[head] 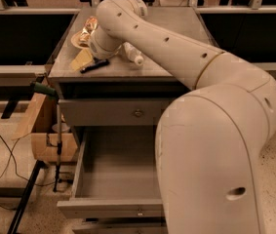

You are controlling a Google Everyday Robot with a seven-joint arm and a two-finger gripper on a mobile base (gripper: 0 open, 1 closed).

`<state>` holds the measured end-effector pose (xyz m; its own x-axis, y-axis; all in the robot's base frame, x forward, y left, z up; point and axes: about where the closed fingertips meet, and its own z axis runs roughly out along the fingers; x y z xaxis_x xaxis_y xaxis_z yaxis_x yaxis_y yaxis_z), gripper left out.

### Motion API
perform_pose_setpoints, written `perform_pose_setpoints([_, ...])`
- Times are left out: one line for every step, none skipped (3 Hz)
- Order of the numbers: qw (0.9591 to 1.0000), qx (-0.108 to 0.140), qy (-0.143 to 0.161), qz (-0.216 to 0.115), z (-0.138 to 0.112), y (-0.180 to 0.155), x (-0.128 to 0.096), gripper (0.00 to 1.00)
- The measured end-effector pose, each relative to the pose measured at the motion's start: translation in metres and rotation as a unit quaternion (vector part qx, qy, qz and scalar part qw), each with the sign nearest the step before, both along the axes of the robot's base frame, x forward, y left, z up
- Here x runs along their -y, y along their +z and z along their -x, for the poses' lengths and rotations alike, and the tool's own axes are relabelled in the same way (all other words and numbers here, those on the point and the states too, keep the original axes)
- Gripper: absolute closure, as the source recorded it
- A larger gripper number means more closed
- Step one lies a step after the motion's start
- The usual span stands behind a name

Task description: Place rxbar blueberry into middle drawer

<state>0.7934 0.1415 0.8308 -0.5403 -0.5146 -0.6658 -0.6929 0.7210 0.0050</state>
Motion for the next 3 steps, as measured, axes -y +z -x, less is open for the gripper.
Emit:
perform_pose_setpoints([0.9999,-0.01,-0.001,0.003,-0.0012,-0.0054,-0.0048,0.0])
perform_pose_setpoints([0.9997,-0.022,-0.007,0.01,-0.0016,-0.0133,-0.0071,0.0])
perform_pose_setpoints([0.9995,-0.027,-0.012,0.013,-0.002,-0.0137,-0.0074,0.18])
